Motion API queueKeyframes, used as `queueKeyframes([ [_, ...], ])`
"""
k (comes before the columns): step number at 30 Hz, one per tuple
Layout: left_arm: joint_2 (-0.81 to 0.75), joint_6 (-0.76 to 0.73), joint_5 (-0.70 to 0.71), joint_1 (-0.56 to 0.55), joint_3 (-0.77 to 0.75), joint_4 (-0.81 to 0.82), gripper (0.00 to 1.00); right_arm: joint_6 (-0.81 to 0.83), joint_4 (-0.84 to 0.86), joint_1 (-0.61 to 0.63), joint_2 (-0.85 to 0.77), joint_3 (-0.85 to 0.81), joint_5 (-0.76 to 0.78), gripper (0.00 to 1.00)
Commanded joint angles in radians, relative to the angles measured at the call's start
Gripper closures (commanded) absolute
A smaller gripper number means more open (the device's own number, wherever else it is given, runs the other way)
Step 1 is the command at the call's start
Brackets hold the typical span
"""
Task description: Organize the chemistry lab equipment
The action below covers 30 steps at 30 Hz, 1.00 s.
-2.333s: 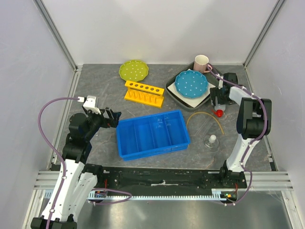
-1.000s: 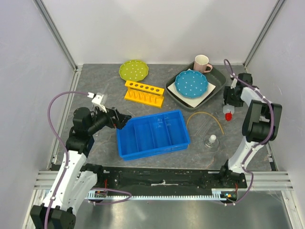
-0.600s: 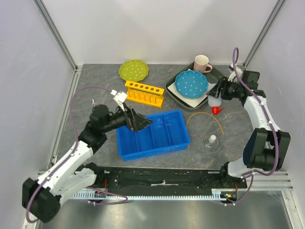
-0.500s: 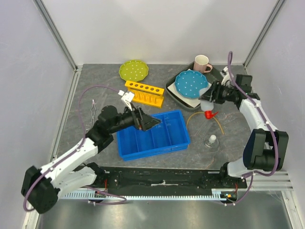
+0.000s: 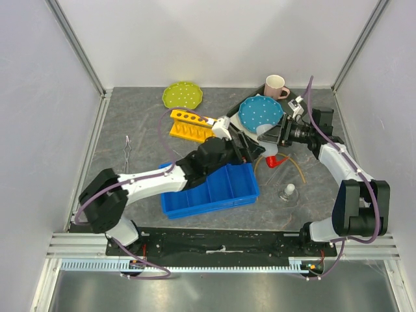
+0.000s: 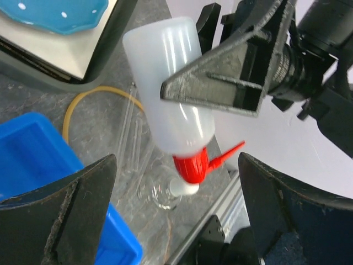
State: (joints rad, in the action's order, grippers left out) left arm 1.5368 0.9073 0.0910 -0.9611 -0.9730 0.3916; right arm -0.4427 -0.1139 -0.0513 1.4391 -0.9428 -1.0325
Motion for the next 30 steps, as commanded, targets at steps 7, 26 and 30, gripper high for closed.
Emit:
queueKeyframes([
  [7,0.190,-0.031,0.300,-0.077,-0.237,-0.092,0.06,-0.037,0.083,0.037,-0.022,0.002,-0.072,0.50],
  [26,0.232,-0.053,0.265,-0.088,-0.279,-0.129,0.60,-0.015,0.086,0.073,0.004,-0.002,-0.097,0.36],
  [30,0.162,-0.071,0.259,-0.087,-0.207,-0.129,0.71,0.076,0.019,0.070,0.000,-0.036,-0.113,0.12],
])
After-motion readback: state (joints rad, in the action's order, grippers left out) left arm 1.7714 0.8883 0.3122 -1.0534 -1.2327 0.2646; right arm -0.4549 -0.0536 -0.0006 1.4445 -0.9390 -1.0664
